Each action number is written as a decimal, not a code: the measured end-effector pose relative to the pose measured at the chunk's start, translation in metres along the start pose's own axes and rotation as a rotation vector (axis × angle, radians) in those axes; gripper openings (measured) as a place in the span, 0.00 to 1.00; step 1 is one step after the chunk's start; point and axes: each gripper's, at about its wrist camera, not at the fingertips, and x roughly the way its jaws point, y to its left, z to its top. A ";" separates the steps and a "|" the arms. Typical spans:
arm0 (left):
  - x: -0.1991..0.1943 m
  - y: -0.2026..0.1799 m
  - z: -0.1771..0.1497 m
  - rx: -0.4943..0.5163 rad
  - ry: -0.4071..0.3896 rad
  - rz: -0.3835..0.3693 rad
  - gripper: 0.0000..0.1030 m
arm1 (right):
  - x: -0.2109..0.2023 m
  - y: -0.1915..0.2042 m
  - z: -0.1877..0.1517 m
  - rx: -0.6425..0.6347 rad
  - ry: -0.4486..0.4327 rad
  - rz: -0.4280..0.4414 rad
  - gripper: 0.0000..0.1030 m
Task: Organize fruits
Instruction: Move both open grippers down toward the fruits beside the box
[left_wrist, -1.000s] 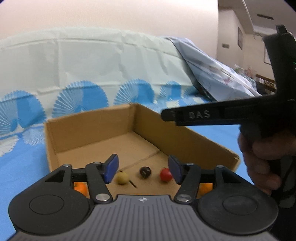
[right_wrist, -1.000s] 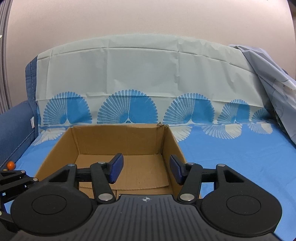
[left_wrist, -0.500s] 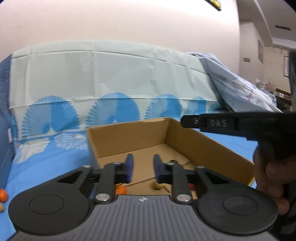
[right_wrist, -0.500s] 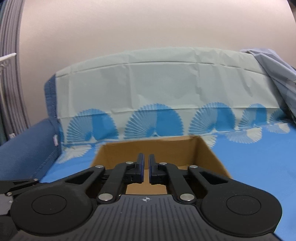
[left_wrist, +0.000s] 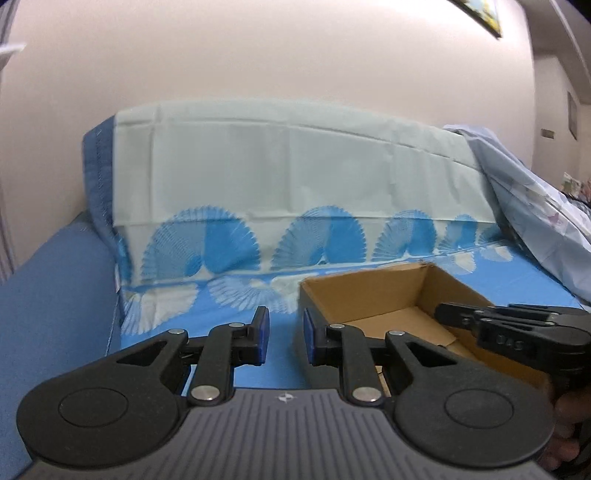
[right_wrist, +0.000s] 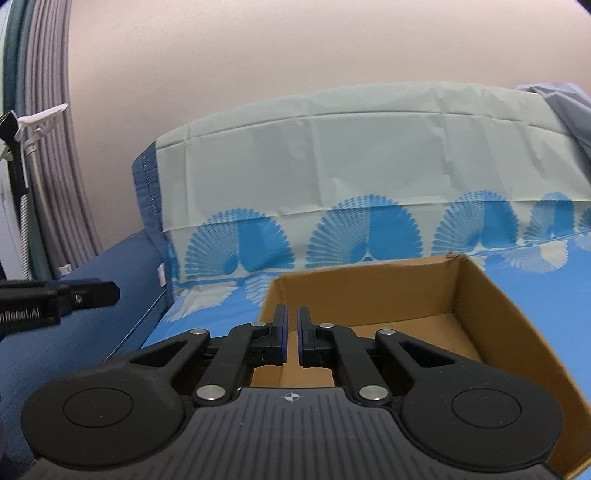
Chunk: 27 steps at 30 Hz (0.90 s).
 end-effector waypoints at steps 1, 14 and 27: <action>0.003 0.008 -0.005 -0.046 0.020 0.017 0.21 | 0.001 0.002 -0.001 -0.003 0.004 0.009 0.05; 0.034 0.062 -0.073 -0.270 0.094 0.282 0.21 | 0.015 0.037 -0.012 -0.037 0.051 0.104 0.06; 0.081 0.109 -0.110 -0.375 0.208 0.588 0.41 | 0.029 0.060 -0.020 -0.110 0.087 0.161 0.06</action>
